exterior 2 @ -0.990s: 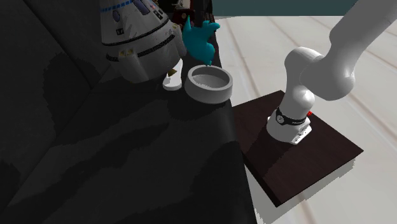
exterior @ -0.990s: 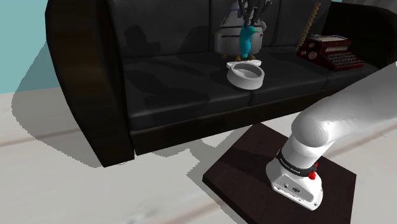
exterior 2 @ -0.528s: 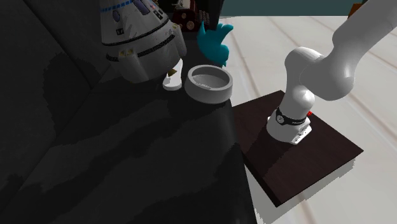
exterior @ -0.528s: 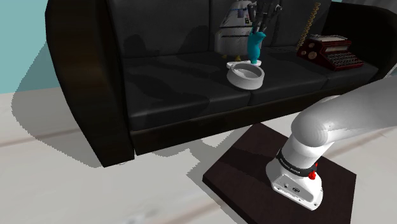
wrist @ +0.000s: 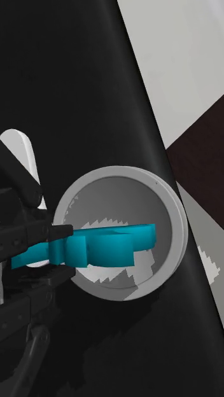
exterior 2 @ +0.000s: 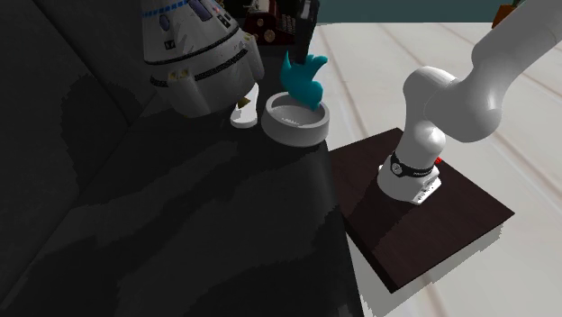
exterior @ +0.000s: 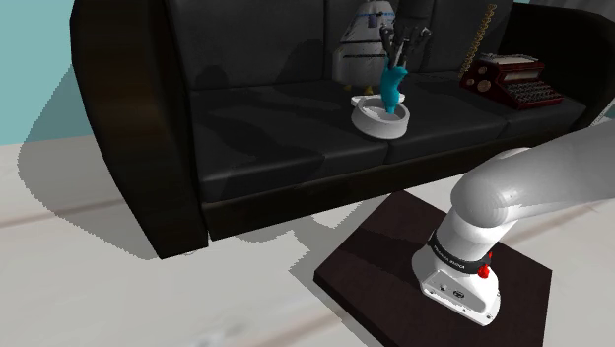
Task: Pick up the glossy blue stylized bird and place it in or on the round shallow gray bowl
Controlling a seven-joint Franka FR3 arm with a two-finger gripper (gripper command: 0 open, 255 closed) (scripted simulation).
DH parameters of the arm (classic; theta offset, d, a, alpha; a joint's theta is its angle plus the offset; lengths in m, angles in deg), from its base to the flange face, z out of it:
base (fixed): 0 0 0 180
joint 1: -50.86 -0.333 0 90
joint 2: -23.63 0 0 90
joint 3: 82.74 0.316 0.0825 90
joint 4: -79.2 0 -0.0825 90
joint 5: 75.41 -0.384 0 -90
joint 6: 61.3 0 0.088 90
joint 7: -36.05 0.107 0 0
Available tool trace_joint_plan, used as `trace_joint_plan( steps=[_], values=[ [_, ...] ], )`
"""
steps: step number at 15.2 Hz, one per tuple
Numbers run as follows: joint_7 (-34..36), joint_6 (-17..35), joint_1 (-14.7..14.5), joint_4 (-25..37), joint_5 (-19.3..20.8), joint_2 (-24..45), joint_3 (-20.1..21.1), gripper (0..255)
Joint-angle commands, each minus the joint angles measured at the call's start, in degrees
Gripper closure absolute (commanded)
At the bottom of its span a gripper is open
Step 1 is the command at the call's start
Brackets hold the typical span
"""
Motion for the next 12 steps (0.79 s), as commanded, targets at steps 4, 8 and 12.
trace_joint_plan(
  steps=[4, 8, 12],
  values=[
    [0.22, 3.67, 0.05, -4.47, 0.13, -0.83, -0.07, 255],
    [0.32, 6.3, 0.11, -7.53, 0.26, -1.26, -0.18, 255],
    [0.32, 6.3, 0.11, -7.52, 0.26, -1.25, -0.18, 255]
  ],
)
